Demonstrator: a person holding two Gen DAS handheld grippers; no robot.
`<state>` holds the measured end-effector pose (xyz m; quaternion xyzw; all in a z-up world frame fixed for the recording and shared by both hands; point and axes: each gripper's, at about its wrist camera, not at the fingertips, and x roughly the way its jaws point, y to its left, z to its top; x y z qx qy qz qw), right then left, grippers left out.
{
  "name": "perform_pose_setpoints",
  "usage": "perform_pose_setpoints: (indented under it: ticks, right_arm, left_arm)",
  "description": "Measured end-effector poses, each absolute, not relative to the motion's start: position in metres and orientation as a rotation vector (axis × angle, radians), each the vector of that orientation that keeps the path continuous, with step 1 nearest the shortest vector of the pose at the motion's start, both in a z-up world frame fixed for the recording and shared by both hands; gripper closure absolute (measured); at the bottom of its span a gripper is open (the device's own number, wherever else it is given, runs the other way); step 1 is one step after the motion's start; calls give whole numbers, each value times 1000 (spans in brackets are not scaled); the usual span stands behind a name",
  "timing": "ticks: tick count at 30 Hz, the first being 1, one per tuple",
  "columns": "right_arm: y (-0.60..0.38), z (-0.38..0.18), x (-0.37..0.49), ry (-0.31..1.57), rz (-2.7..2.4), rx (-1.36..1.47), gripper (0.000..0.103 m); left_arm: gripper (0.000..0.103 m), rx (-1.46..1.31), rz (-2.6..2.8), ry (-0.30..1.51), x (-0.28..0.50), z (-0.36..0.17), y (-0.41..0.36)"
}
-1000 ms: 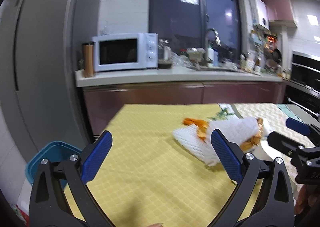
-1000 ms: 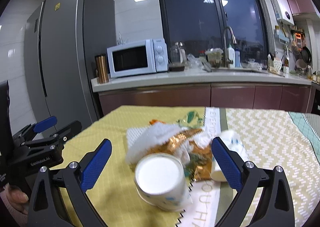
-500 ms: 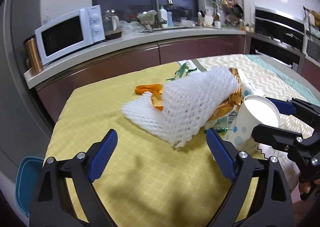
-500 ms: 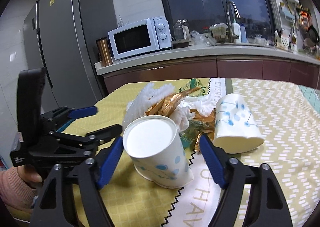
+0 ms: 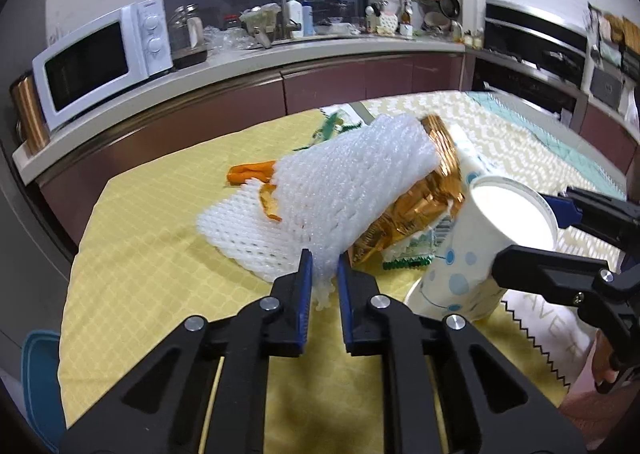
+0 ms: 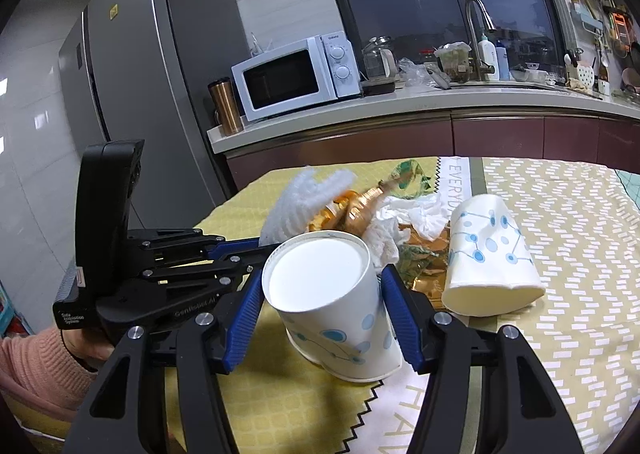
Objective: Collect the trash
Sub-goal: 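Grasp the white foam net with the left tool while the right tool grasps the paper cup, then carry both items to the blue bin and open both tools to drop them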
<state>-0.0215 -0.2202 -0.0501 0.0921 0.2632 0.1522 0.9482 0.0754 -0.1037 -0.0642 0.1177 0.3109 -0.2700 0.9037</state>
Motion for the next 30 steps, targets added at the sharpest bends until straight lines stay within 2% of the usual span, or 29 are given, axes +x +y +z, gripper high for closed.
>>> perform_pose_setpoints:
  ticks: [10, 17, 30]
  right_arm:
    - [-200, -27, -16, 514, 419, 205, 45]
    - [-154, -12, 11, 522, 569, 197, 45]
    - [-25, 1, 67, 559, 857, 139, 45]
  left_arm:
    - [91, 109, -496, 587, 56, -31, -33]
    - [91, 54, -320, 554, 34, -11, 54]
    - [91, -8, 49, 601, 20, -25, 218]
